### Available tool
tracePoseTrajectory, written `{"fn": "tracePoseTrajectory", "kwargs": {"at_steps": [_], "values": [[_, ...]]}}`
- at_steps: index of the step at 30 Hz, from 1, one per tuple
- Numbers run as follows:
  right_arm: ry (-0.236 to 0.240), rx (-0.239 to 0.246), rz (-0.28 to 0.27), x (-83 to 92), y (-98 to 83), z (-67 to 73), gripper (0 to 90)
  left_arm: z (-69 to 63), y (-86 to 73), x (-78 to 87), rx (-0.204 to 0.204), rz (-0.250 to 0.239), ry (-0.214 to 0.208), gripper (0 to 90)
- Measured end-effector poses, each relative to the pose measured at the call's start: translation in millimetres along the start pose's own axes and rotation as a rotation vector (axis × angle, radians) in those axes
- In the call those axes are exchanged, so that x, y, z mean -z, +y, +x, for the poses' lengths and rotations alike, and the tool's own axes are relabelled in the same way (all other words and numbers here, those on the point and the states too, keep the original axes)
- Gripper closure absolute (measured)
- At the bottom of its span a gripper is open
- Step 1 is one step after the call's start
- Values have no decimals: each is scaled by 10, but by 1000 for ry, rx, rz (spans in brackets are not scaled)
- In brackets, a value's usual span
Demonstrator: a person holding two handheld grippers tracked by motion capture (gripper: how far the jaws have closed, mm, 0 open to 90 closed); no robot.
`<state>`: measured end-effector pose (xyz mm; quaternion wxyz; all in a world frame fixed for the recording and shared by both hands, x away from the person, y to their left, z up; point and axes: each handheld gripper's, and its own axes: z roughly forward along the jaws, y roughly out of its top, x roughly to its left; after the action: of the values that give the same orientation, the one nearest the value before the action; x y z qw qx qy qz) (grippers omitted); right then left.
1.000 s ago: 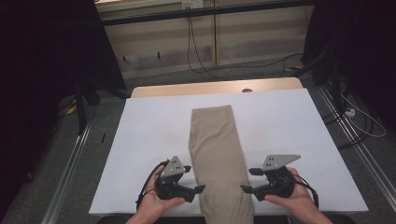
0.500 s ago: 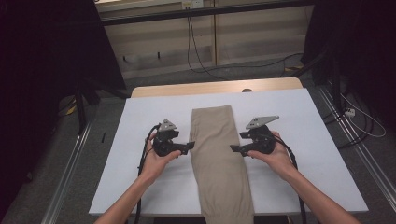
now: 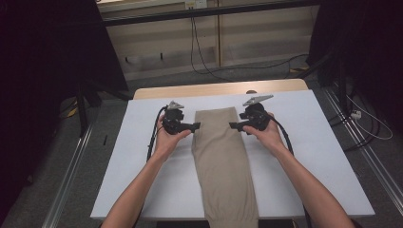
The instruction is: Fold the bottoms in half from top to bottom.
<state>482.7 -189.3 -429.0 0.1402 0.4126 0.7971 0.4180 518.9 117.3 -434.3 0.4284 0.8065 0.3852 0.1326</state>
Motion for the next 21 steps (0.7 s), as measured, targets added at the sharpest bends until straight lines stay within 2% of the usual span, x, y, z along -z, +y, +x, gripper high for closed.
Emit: {"fn": "tracePoseTrajectory", "kwargs": {"at_steps": [2,5,7,8,9,11,13,14,15,17,19,21], "values": [[-13,-2,4,-63,97,-99,375,42,52,-66,15,5,6,151],[-35,6,15,-160,223,-231,401,92,116,-141,14,-21,6,167],[-43,5,28,-260,262,-320,412,130,139,-213,28,-25,6,193],[-54,7,46,-323,270,-354,418,160,158,-242,15,-10,14,211],[-67,8,54,-385,270,-387,421,174,169,-277,29,-27,15,221],[-74,-5,77,-485,281,-432,429,220,185,-325,40,-21,20,241],[-78,-15,55,-542,300,-453,439,260,186,-368,54,2,-4,256],[-76,-24,46,-565,308,-464,440,276,176,-376,61,-1,-1,261],[-75,-22,58,-591,319,-469,440,290,164,-395,69,2,-4,263],[-84,-6,74,-652,331,-495,436,314,147,-440,68,5,-17,277],[-75,-30,79,-714,333,-528,433,319,142,-491,67,8,-14,299],[-71,-39,105,-768,329,-548,409,298,160,-534,38,13,13,300]]}}
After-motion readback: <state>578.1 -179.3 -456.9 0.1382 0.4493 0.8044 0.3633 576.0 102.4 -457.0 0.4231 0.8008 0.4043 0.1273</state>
